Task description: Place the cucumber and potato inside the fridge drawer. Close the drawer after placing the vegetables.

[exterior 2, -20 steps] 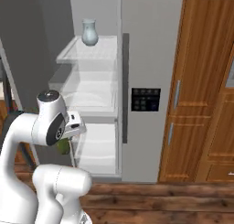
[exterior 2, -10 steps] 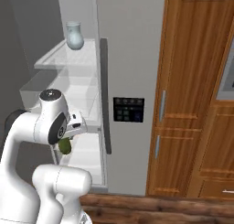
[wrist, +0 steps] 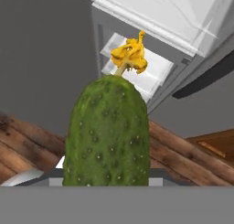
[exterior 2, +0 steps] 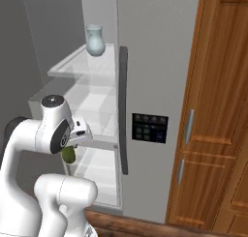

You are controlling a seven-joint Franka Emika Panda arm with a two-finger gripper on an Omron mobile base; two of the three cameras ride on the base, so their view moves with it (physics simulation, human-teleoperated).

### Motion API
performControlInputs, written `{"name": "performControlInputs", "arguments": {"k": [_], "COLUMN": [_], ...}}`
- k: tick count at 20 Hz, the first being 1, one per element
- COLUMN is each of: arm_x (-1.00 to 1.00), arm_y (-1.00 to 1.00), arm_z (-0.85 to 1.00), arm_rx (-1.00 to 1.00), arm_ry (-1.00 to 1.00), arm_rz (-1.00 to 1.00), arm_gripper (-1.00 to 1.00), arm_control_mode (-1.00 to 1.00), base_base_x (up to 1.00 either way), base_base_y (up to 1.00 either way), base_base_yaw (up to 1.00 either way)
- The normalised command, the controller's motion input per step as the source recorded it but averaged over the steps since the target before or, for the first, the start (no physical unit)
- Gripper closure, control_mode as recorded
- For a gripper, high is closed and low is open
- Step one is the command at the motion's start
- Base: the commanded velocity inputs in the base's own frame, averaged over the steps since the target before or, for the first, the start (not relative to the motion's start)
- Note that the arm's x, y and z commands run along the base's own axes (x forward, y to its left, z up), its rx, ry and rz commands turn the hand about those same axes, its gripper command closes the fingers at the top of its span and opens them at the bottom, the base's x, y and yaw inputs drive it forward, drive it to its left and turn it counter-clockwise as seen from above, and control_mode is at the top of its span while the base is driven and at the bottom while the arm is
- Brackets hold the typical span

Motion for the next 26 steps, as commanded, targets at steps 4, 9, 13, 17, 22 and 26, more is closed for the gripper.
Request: {"name": "performControlInputs", "arguments": {"k": [4, 9, 13, 17, 22, 26], "arm_x": [0.0, 0.01, 0.3, 0.53, 0.84, 0.95], "arm_y": [-0.09, -0.19, 0.06, 0.03, 0.0, 0.32], "arm_z": [0.0, 0.54, 1.0, 0.83, 0.25, 0.02], "arm_rx": [0.01, -0.01, -0.03, -0.01, 0.0, -0.02], "arm_ry": [-0.02, -0.04, 0.0, -0.01, 0.0, 0.08], "arm_rz": [0.03, 0.05, 0.01, 0.07, 0.1, 0.1], "arm_gripper": [1.0, 1.0, 1.0, 1.0, 1.0, 1.0], "arm_control_mode": [-1.0, -1.0, -1.0, -1.0, -1.0, -1.0], "base_base_x": [0.12, 0.0, 0.0, 0.0, 0.0, 0.0], "base_base_y": [-0.19, 0.0, 0.0, 0.0, 0.0, 0.0], "base_base_yaw": [0.11, 0.0, 0.0, 0.0, 0.0, 0.0]}}
